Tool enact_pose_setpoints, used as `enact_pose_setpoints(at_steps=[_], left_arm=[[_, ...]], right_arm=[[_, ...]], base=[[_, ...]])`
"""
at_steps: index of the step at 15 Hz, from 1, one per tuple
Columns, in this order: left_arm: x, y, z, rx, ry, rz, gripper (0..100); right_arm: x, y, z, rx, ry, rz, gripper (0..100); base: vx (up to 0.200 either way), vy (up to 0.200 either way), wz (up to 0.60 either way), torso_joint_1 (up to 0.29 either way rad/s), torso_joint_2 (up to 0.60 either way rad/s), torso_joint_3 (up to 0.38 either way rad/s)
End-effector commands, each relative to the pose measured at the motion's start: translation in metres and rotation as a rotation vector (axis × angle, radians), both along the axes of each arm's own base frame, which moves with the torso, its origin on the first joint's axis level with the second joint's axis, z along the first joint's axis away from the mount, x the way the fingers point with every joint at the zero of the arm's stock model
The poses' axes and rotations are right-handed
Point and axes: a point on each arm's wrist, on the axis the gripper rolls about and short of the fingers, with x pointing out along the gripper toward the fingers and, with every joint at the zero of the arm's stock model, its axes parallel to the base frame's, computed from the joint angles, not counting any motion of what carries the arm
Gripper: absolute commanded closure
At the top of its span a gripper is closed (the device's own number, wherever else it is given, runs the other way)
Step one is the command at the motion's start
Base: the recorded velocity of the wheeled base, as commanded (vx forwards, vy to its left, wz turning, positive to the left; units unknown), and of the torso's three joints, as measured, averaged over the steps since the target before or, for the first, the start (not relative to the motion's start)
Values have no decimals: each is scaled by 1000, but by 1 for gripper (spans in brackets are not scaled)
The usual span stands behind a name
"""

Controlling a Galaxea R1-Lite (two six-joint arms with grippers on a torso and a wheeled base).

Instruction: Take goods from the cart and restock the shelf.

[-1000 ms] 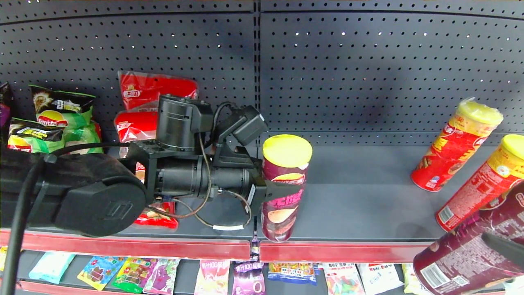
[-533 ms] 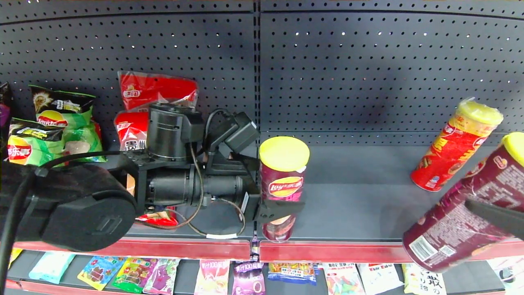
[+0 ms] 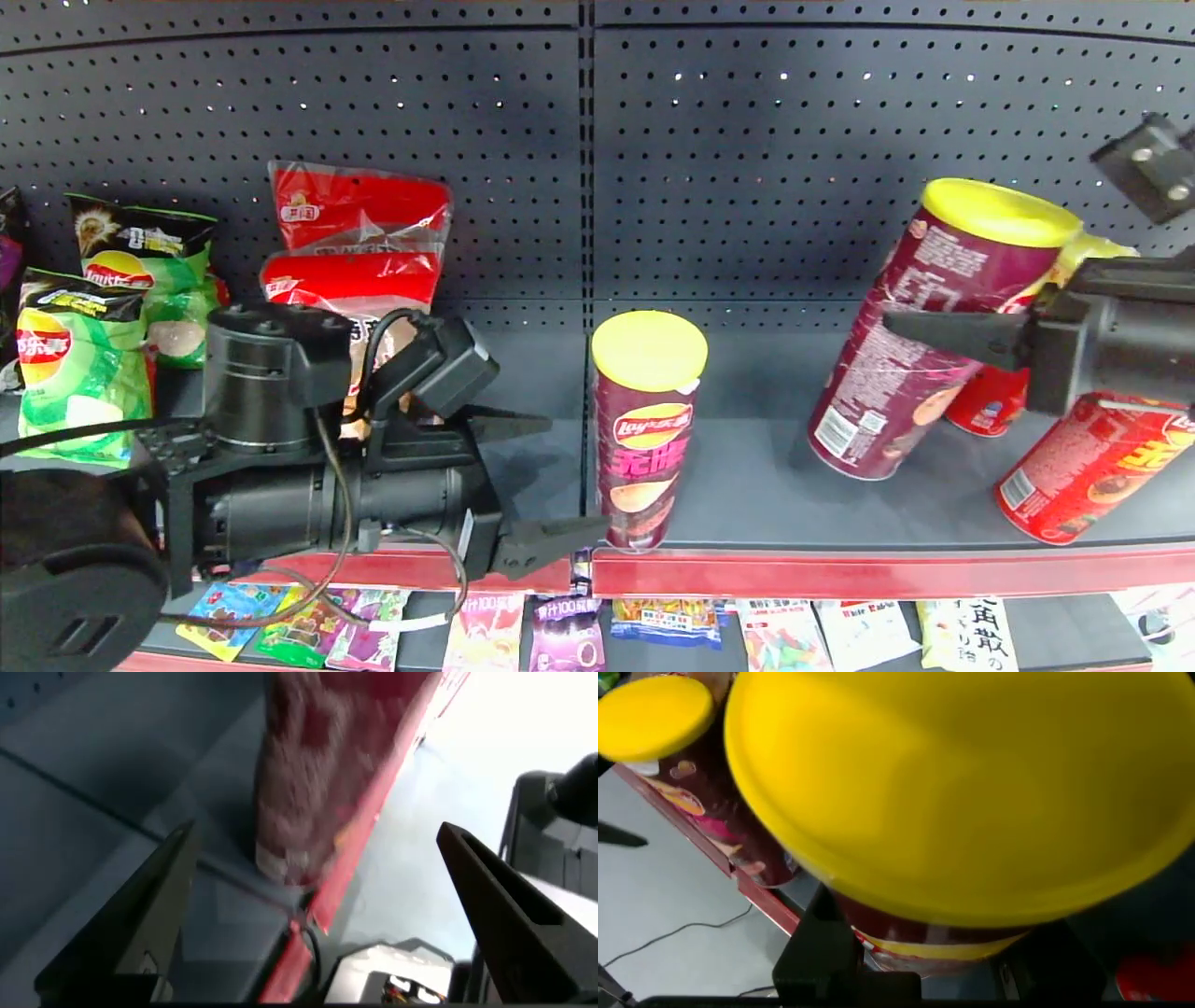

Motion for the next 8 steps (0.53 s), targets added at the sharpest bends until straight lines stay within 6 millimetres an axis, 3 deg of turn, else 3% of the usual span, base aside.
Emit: enact_pose_setpoints(at_steps=[1,2,3,4,5,8], left_arm=[[-18,17,3,-4,-13,23,0],[-19,20,2,0,-13,36,0],[-21,28,1,9,-19,73,0],[-23,30,1,9,-22,83,0],[-29,37,0,15,-21,117,0],[-36,49,-4,18,-10,145,0]], right_arm=[[40,32,-11,-28,54,65,100],[49,39,-12,-27,45,77,100],[73,51,-17,-20,8,80,100],[79,54,-19,-14,-5,82,100],[100,66,-23,-7,-22,86,100],[118,90,-29,-10,-17,125,100]], base=[[0,0,0,0,0,0],[0,0,0,0,0,0],[0,0,0,0,0,0],[0,0,0,0,0,0],[0,0,0,0,0,0],[0,0,0,0,0,0]])
